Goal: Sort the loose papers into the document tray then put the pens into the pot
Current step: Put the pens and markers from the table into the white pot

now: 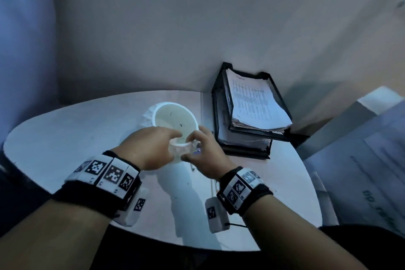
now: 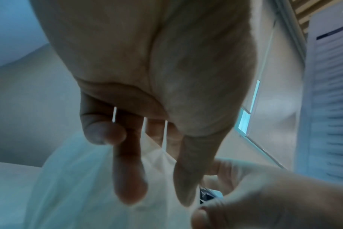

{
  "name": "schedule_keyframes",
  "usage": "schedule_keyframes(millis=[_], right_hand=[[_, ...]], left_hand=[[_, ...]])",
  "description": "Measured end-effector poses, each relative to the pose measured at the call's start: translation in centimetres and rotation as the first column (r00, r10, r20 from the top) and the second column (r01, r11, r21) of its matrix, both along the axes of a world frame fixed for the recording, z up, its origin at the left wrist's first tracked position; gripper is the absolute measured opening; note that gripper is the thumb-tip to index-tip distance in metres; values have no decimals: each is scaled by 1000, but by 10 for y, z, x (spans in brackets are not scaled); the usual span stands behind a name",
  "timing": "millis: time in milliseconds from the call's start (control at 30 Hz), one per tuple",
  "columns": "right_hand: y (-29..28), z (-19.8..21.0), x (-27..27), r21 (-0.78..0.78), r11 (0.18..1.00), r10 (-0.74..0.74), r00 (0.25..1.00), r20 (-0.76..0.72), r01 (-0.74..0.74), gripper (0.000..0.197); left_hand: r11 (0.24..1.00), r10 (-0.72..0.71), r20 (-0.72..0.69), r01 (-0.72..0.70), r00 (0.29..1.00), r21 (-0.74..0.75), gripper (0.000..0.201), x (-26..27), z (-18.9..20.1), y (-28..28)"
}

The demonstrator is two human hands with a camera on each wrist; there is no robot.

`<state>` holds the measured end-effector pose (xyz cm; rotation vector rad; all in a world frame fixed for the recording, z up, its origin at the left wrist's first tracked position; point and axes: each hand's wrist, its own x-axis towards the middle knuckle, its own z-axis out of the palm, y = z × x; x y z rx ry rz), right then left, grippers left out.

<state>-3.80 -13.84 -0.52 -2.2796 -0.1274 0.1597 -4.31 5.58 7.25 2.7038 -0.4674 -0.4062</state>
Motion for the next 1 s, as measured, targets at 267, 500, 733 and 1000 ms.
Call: schedule_keyframes(millis=[267,500,733,1000], right_hand=[[-63,-23,-59,118,961,-248,968,-31,250,55],[-137,-66,-78,-298,764,-629,765,-143,572,19],[-141,-90,-75,-437,735,-628,763,-152,518,26],[-139,-95,-65,-488,716,-628,765,-141,498,22]], left_hand=[[989,-33,-4,33,999,144,19,-27,-13,-19],[987,-52,-26,56,998,148,13,-33,-20,-21],[987,-76,-39,81,996,140,18,-26,-25,-25],[987,-89,-45,94,995,131,18,-19,-29,-28]])
